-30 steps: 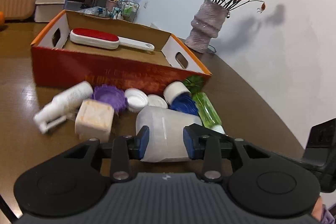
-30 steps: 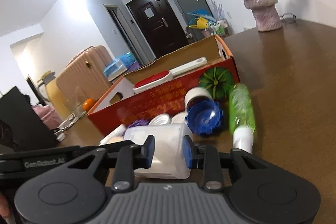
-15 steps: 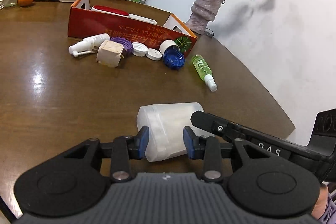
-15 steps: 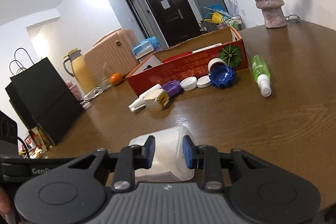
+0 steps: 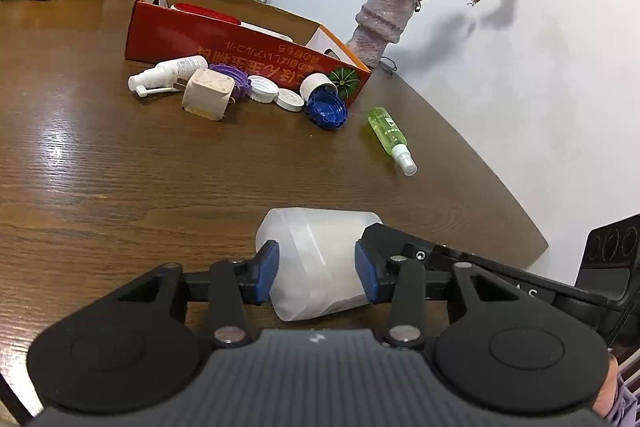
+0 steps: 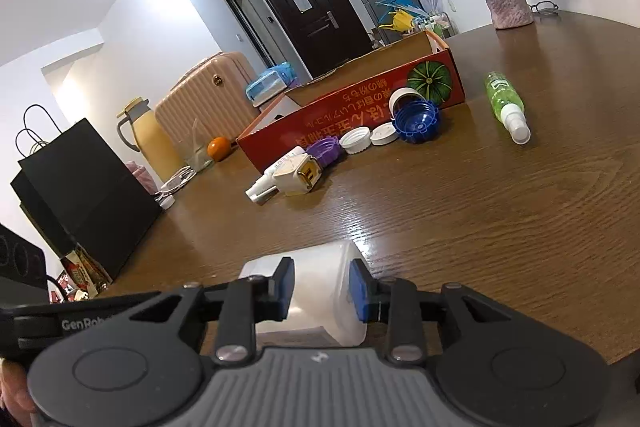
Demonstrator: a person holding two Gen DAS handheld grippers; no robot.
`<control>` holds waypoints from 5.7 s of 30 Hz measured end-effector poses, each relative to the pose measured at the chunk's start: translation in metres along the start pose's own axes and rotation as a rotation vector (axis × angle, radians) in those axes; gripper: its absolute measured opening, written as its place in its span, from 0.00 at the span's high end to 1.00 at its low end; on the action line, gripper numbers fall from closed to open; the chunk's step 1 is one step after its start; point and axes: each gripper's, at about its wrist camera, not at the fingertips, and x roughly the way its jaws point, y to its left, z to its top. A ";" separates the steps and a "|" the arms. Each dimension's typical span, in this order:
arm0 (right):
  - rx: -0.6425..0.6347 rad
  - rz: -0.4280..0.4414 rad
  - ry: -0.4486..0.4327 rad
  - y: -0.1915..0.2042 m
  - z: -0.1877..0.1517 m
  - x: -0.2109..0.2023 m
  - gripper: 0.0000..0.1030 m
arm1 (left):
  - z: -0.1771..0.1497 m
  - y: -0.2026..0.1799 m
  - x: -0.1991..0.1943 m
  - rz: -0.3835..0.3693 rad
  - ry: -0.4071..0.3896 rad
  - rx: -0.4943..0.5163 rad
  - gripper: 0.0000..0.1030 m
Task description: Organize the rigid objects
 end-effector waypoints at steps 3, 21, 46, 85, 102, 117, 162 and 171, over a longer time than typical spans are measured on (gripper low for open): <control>-0.008 -0.014 0.007 0.004 0.003 0.002 0.70 | 0.003 0.002 -0.002 -0.022 -0.025 -0.008 0.60; -0.154 -0.029 -0.209 0.023 0.159 0.064 0.70 | 0.182 0.010 0.049 -0.102 -0.205 0.094 0.61; 0.109 -0.084 0.085 -0.099 0.274 0.291 0.46 | 0.301 0.102 0.268 0.118 0.096 -0.125 0.64; -0.332 -0.198 -0.152 0.046 0.216 0.037 0.18 | 0.193 -0.004 -0.027 0.389 -0.336 0.306 0.00; -0.562 -0.250 -0.314 0.078 0.083 -0.020 0.09 | 0.069 -0.013 -0.069 0.415 -0.470 0.373 0.00; -0.424 -0.310 -0.306 0.065 -0.023 -0.069 0.08 | -0.027 0.006 -0.110 0.388 -0.459 0.346 0.00; -0.385 -0.507 -0.074 -0.067 0.117 0.095 0.35 | 0.112 0.039 0.127 0.311 -0.118 0.283 0.28; -0.311 -0.466 0.014 -0.086 0.120 0.120 0.56 | 0.108 0.035 0.132 0.322 -0.119 0.330 0.50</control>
